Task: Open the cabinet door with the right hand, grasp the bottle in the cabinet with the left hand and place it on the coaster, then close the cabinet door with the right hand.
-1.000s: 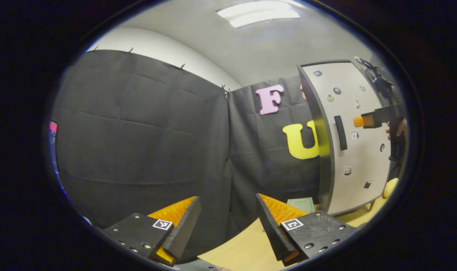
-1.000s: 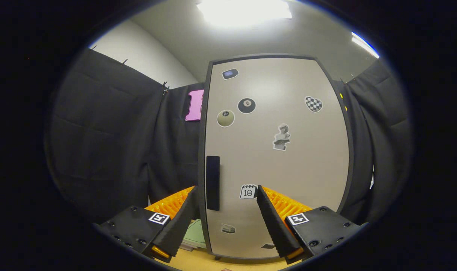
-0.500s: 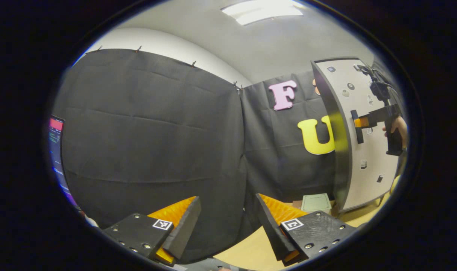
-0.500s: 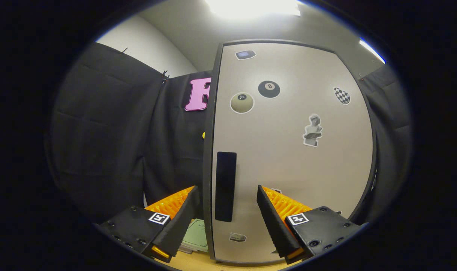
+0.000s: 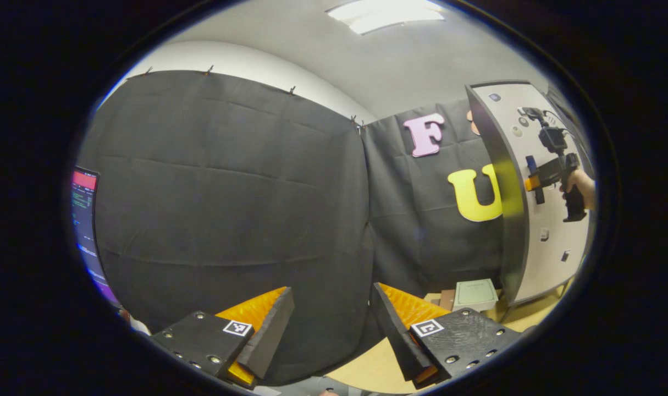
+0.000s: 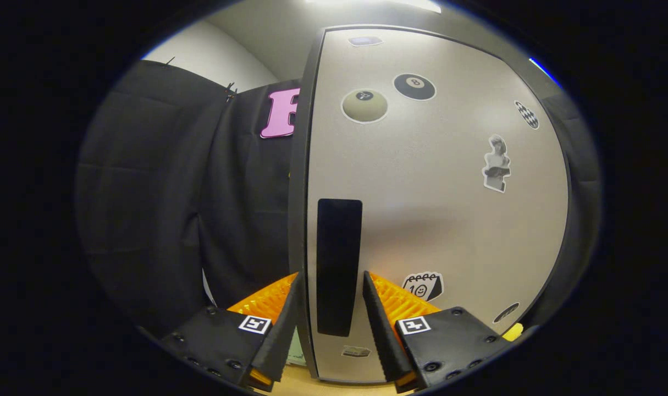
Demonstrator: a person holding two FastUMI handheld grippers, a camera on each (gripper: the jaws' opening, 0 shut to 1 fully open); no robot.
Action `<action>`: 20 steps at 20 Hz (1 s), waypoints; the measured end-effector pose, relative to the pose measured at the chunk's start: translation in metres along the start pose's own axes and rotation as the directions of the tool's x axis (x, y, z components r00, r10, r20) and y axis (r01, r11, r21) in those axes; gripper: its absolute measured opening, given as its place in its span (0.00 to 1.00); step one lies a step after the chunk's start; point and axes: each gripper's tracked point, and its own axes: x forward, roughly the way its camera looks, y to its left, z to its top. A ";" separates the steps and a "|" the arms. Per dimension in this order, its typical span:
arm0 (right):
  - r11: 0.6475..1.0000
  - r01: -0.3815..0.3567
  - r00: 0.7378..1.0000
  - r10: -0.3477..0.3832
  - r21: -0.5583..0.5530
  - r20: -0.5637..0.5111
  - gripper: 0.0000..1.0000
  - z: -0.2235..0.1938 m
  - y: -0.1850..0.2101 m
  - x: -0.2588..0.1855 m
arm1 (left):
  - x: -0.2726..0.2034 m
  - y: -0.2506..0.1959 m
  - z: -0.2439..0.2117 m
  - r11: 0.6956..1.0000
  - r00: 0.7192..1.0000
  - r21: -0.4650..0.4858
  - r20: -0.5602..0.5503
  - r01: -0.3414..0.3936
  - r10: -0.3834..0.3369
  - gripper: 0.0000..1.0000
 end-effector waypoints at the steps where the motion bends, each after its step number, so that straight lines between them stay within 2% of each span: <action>1: 1.000 -0.004 1.000 0.004 0.005 0.005 0.64 0.002 0.002 0.000 | 0.000 0.002 0.000 1.000 1.000 -0.001 -0.001 -0.003 0.003 0.92; 2: 1.000 0.000 1.000 0.000 0.000 0.003 0.62 0.002 0.003 0.000 | 0.000 0.003 0.000 1.000 1.000 -0.003 -0.001 -0.005 0.005 0.92; 3: 1.000 0.018 1.000 -0.018 -0.007 0.001 0.53 0.002 -0.001 0.000 | 0.000 0.003 0.000 1.000 1.000 -0.005 -0.002 -0.004 0.004 0.92; 4: 1.000 0.025 1.000 -0.025 0.000 -0.007 0.40 0.001 0.000 0.000 | -0.002 0.005 0.001 1.000 1.000 -0.006 0.000 -0.004 0.004 0.92; 5: 1.000 0.025 1.000 -0.025 0.008 -0.017 0.38 0.001 0.000 0.000 | -0.002 0.005 0.002 1.000 1.000 -0.006 0.002 -0.003 0.003 0.87; 6: 1.000 0.024 0.999 -0.023 0.013 -0.027 0.33 0.000 0.000 -0.002 | -0.005 0.004 0.001 1.000 1.000 -0.007 0.004 -0.001 0.001 0.87; 7: 1.000 0.023 0.999 -0.022 0.020 -0.035 0.33 0.000 0.000 -0.001 | -0.006 0.002 0.002 1.000 1.000 -0.009 0.005 0.003 -0.003 0.89; 8: 1.000 0.017 0.999 -0.017 0.017 -0.039 0.24 0.001 0.000 -0.002 | -0.006 0.003 0.003 1.000 1.000 -0.010 0.007 0.006 -0.006 0.89; 10: 1.000 0.000 0.999 0.001 0.020 -0.047 0.22 -0.001 0.000 -0.002 | -0.004 -0.001 0.003 1.000 1.000 -0.015 0.012 0.013 -0.013 0.89; 11: 1.000 -0.013 0.998 0.014 0.021 -0.058 0.16 -0.002 0.000 -0.006 | -0.004 -0.003 0.005 1.000 1.000 -0.017 0.014 0.017 -0.017 0.89; 20: 0.992 -0.122 0.990 0.125 0.038 -0.067 0.15 -0.003 -0.003 -0.027 | -0.005 -0.027 0.014 0.994 0.994 -0.031 0.045 0.102 -0.101 0.87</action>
